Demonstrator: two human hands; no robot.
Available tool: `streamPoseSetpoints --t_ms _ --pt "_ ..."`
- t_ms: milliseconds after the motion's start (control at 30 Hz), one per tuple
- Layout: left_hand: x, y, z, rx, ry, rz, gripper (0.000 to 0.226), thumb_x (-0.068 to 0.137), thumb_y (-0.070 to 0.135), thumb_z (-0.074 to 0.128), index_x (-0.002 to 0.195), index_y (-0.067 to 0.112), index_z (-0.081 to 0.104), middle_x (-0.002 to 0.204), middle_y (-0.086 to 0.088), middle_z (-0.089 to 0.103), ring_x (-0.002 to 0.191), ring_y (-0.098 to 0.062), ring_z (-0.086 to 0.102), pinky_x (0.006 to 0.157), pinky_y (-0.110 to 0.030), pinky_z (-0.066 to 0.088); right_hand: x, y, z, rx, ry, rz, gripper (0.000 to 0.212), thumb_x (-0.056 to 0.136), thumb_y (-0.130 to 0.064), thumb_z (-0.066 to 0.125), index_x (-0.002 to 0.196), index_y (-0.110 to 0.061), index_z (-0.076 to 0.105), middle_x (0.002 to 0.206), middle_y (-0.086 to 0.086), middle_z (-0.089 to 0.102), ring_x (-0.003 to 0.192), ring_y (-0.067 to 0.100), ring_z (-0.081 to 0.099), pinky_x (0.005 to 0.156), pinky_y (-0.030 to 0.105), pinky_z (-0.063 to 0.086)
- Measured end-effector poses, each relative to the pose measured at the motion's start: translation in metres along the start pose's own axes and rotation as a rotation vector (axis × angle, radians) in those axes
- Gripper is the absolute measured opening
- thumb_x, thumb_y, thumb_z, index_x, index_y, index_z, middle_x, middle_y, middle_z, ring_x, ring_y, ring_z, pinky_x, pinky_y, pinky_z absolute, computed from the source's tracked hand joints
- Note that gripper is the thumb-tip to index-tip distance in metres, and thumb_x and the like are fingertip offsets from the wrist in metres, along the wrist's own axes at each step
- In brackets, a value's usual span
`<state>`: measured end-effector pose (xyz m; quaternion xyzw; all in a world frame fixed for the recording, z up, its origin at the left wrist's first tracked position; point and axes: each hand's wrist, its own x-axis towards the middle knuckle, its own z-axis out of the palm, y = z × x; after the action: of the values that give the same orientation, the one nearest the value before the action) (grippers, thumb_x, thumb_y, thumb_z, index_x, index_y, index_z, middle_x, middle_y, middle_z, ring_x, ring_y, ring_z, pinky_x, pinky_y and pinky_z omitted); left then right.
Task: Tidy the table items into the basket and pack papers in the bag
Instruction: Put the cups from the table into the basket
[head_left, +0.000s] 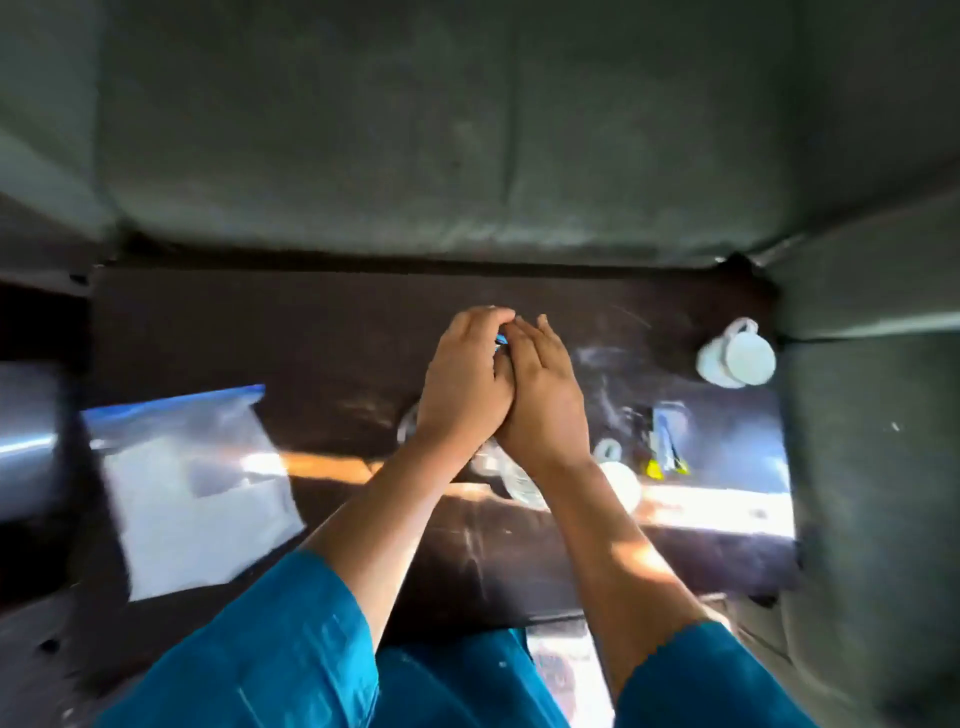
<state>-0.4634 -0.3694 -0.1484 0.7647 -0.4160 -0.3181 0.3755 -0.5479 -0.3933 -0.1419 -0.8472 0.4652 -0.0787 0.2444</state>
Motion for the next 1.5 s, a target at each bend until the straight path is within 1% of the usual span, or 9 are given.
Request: streamPoseSetpoints --t_ms 233,633,767,867,1000,1133,1267,1367,1500 --pt "-0.011 0.056 0.130 0.098 -0.298 0.148 0.046 0.078 0.010 0.058 0.123 0.013 0.050 0.123 -0.010 0.054 0.114 -0.023 0.050 0.094 -0.022 0.034 -0.042 0.142 -0.055 0.029 0.093 0.287 0.051 0.080 -0.011 0.056 0.128 0.003 0.045 0.136 0.025 0.046 0.133 0.039 0.032 0.113 0.041 0.023" --pt "0.008 0.062 0.231 0.204 -0.437 0.153 0.057 0.078 0.017 0.064 0.129 0.013 0.041 0.130 -0.011 0.048 0.117 -0.025 0.047 0.090 -0.027 0.036 -0.001 0.292 -0.069 -0.095 -0.036 0.517 0.097 0.077 -0.036 0.068 0.146 -0.013 0.004 0.155 0.021 0.003 0.142 0.040 -0.003 0.115 0.044 0.011" --pt "0.015 0.048 0.229 0.257 -0.462 0.156 0.060 0.075 0.022 0.068 0.128 0.009 0.042 0.127 -0.015 0.048 0.118 -0.029 0.046 0.097 -0.034 0.037 0.022 0.301 -0.062 -0.099 -0.114 0.480 0.099 0.073 -0.036 0.073 0.146 -0.029 0.007 0.154 0.023 0.002 0.140 0.045 0.005 0.113 0.048 0.016" --pt "0.018 0.036 0.223 0.326 -0.559 0.169 0.065 0.071 0.027 0.072 0.127 0.008 0.043 0.125 -0.017 0.049 0.117 -0.031 0.047 0.099 -0.039 0.039 0.028 0.300 -0.058 -0.085 -0.071 0.502 0.072 0.076 -0.025 0.072 0.136 -0.029 0.033 0.144 0.020 0.021 0.121 0.048 0.032 0.099 0.049 0.038" --pt "0.017 0.024 0.211 0.394 -0.891 0.055 0.072 0.062 0.036 0.078 0.123 0.018 0.046 0.124 -0.010 0.049 0.110 -0.024 0.052 0.093 -0.039 0.046 0.023 0.293 -0.054 -0.069 0.020 0.499 0.053 0.079 -0.021 0.069 0.125 -0.028 0.044 0.134 0.017 0.030 0.108 0.043 0.037 0.081 0.045 0.045" --pt "-0.002 0.027 0.204 0.731 -1.178 0.215 0.082 0.052 0.049 0.078 0.122 0.027 0.042 0.125 -0.006 0.044 0.114 -0.026 0.045 0.084 -0.035 0.043 0.009 0.269 -0.048 -0.011 0.055 0.478 0.053 0.078 -0.022 0.068 0.125 -0.032 0.044 0.134 0.014 0.031 0.107 0.039 0.038 0.080 0.043 0.045" --pt "-0.027 0.027 0.200 1.134 -1.157 0.460 0.093 0.048 0.051 0.080 0.124 0.024 0.036 0.132 -0.009 0.031 0.122 -0.035 0.035 0.088 -0.049 0.042 -0.006 0.240 -0.038 0.005 0.077 0.483 0.054 0.078 -0.023 0.068 0.126 -0.033 0.044 0.133 0.014 0.033 0.106 0.039 0.042 0.080 0.041 0.045" --pt "-0.044 0.018 0.196 1.130 -1.059 0.563 0.066 0.068 0.017 0.071 0.123 0.016 0.036 0.126 -0.017 0.035 0.114 -0.036 0.041 0.080 -0.045 0.044 -0.016 0.225 -0.033 0.004 0.088 0.490 0.054 0.078 -0.023 0.067 0.126 -0.030 0.044 0.132 0.017 0.035 0.106 0.041 0.043 0.082 0.042 0.045" --pt "-0.046 0.006 0.189 1.012 -1.015 0.584 0.057 0.071 0.007 0.063 0.119 0.009 0.033 0.119 -0.019 0.045 0.108 -0.036 0.047 0.081 -0.043 0.046 -0.024 0.209 -0.032 -0.026 0.098 0.467 0.055 0.077 -0.020 0.068 0.126 -0.029 0.045 0.133 0.016 0.035 0.106 0.042 0.044 0.080 0.042 0.044"
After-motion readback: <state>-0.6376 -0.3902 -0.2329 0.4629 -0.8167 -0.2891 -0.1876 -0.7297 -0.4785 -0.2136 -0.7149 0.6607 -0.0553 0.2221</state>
